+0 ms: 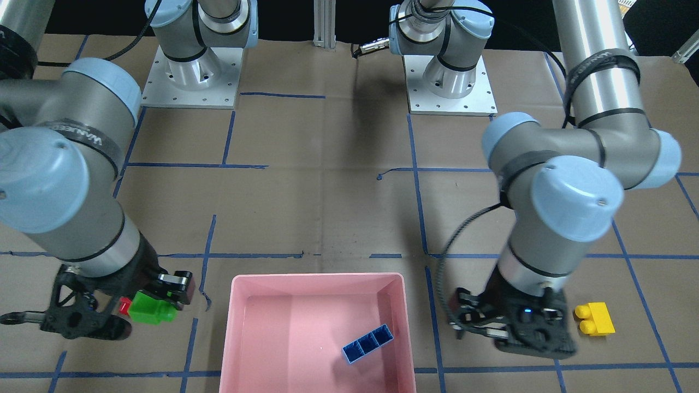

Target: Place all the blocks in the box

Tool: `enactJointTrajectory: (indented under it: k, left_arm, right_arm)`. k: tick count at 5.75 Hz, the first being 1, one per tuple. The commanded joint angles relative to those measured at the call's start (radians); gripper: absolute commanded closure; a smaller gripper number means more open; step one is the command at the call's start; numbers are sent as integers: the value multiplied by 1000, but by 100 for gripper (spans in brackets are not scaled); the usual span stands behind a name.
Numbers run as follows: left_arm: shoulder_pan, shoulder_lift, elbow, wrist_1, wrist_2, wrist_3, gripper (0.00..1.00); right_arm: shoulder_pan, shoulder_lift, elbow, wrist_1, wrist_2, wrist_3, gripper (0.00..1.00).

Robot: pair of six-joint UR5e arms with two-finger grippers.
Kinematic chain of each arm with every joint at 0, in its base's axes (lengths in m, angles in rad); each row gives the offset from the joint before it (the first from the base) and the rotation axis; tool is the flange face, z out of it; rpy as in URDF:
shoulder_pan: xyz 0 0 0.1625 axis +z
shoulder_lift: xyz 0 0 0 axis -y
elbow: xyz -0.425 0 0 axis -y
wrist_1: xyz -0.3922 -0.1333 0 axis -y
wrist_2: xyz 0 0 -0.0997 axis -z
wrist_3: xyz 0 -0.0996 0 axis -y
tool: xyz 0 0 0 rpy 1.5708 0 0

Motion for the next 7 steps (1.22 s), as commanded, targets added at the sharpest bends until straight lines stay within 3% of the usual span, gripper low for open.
enactJointTrajectory:
  k: [1,3,5,7]
  left_arm:
    - [167,-20,-22,-81,44,14,0]
    - [312,-99,-33,-67,76,139,0]
    - [342,-166,-29,-39,116,154,0]
    - [344,-198,-35,-41,119,146,0]
  right_arm:
    - [129,136,-109,-13,11,147,67]
    - [202,247,-125,-78,33,212,63]
    - [199,240,-123,-73,31,211,1]
    - [176,182,-128,-41,19,194,1]
